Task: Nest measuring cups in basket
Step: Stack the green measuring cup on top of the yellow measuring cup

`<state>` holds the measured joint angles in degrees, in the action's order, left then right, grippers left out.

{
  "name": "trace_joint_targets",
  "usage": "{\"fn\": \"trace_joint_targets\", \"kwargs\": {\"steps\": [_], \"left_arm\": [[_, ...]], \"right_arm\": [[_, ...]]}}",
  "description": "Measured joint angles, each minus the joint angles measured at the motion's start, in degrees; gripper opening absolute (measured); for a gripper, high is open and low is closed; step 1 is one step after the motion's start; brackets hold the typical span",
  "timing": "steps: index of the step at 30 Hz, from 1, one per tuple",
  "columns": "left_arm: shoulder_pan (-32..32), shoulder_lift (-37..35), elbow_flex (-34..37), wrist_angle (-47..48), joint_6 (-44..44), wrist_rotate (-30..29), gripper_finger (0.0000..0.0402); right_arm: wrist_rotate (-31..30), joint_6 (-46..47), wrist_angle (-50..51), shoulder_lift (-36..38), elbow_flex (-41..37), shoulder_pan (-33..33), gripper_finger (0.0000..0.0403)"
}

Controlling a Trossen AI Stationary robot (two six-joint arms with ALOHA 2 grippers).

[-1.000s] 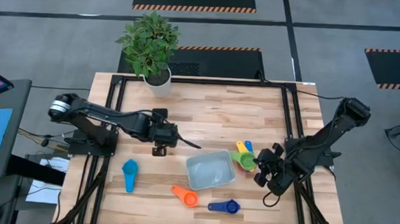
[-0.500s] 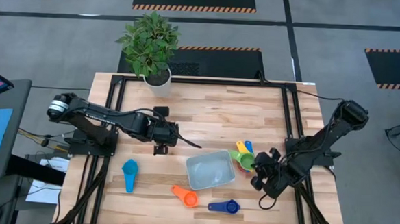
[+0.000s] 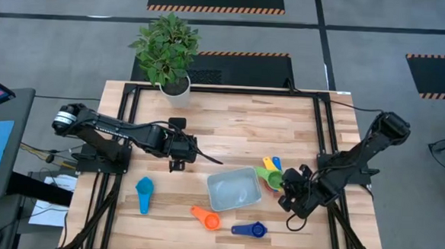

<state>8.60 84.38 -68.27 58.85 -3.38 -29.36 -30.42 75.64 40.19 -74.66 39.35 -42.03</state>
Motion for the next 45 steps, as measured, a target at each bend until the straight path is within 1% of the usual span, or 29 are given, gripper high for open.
{"fn": "trace_joint_targets", "kwargs": {"steps": [2, 5, 8, 11, 17, 22, 28, 36, 41, 45], "left_arm": [[0.00, 0.00, 0.01, 0.00, -0.37, -0.01, 0.0000], [0.00, 0.00, 0.02, 0.02, -0.39, -1.62, 0.0000], [0.00, 0.00, 0.02, 0.53, -0.50, -2.77, 0.0000], [-0.02, 0.00, 0.02, 0.52, -0.52, -2.86, 0.0000], [0.00, 0.00, 0.02, 1.09, -1.44, -2.91, 0.0000], [0.00, 0.02, 0.02, 1.11, -1.38, -2.99, 0.0000], [0.00, 0.03, 0.02, 0.97, -1.12, -3.03, 0.0000], [-0.01, 0.04, 0.04, 0.51, -0.36, -3.04, 0.0000], [-0.01, 0.04, 0.04, 0.33, -0.13, -3.04, 0.0000], [-0.02, 0.04, 0.04, 0.33, -0.11, -3.04, 0.0000]], "right_arm": [[-0.14, -0.48, 0.04, -0.08, 0.00, 0.55, 0.0029], [-3.78, -3.39, -0.40, 0.05, 0.27, 1.30, 0.0029], [-5.51, -8.14, -0.60, 1.19, 2.29, 2.60, 0.0023], [-5.43, -13.73, -0.85, 1.95, 4.54, 3.94, 0.0018], [1.49, -19.44, -2.14, 0.98, 5.36, 8.88, 0.0023], [5.40, -24.84, -7.91, 1.04, 5.38, 12.04, 0.0022], [10.85, -26.64, -10.34, -0.10, 5.38, 15.05, 0.0009], [15.51, -26.66, -12.70, -6.30, 6.18, 17.42, 0.0019], [15.63, -28.20, -10.30, -10.31, 10.06, 17.82, 0.0010], [15.56, -29.77, -7.78, -12.97, 13.25, 19.48, 0.0014]]}}
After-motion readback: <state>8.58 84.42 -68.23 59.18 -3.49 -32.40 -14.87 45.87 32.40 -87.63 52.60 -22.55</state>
